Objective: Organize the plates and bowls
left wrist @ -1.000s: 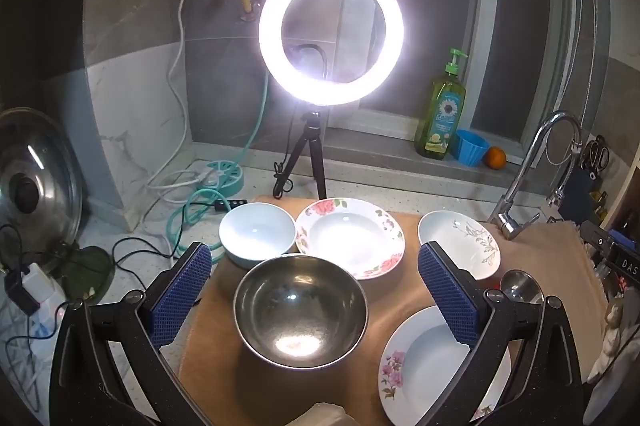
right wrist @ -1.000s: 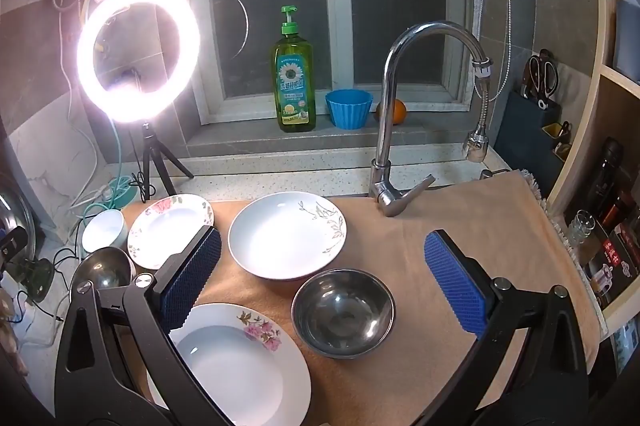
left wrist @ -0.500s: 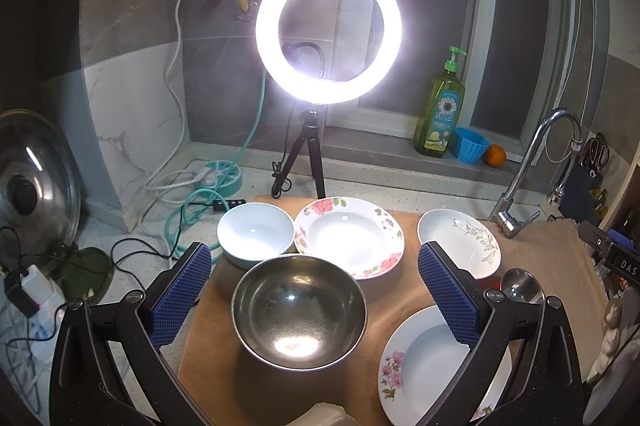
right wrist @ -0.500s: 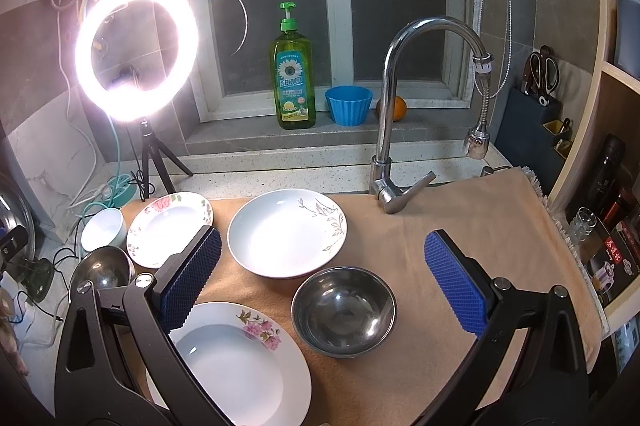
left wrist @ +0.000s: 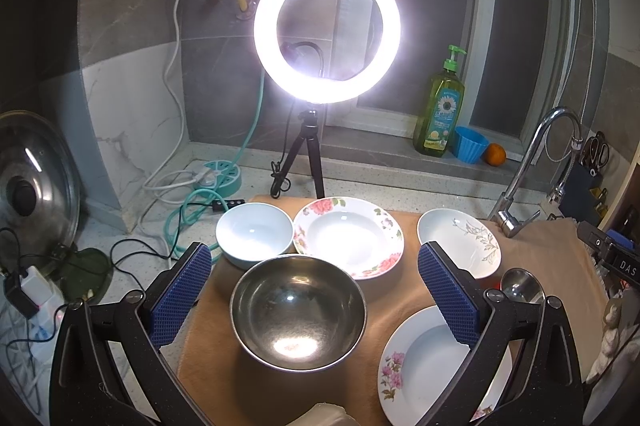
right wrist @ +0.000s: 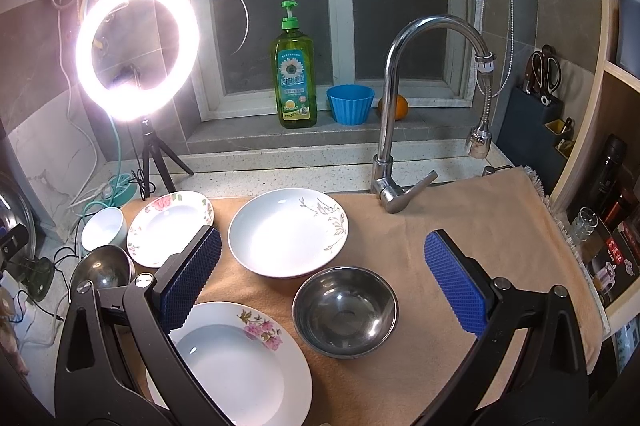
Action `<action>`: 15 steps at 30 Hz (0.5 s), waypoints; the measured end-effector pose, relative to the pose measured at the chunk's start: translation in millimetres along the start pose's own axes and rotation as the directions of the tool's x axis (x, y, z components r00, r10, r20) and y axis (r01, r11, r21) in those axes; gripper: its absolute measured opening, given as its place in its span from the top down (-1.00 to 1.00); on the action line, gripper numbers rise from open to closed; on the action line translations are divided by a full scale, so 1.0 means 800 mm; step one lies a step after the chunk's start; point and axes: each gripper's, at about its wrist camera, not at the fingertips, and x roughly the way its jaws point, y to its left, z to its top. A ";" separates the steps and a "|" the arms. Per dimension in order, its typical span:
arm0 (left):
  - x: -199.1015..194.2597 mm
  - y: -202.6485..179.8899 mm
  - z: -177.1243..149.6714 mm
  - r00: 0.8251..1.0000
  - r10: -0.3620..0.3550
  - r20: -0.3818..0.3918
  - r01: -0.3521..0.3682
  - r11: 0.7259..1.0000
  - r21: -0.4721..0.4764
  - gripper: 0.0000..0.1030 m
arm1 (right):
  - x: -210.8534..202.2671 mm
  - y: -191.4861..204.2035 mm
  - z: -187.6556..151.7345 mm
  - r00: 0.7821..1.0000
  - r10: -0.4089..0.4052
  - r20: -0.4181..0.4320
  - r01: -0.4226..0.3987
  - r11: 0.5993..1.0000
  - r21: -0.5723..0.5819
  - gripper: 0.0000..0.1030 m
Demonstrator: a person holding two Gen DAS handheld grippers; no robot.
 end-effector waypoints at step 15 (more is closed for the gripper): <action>0.004 -0.002 -0.003 1.000 -0.006 0.013 0.006 1.000 0.006 -0.99 | 0.005 0.004 -0.004 1.000 0.003 -0.004 -0.003 1.000 -0.008 -1.00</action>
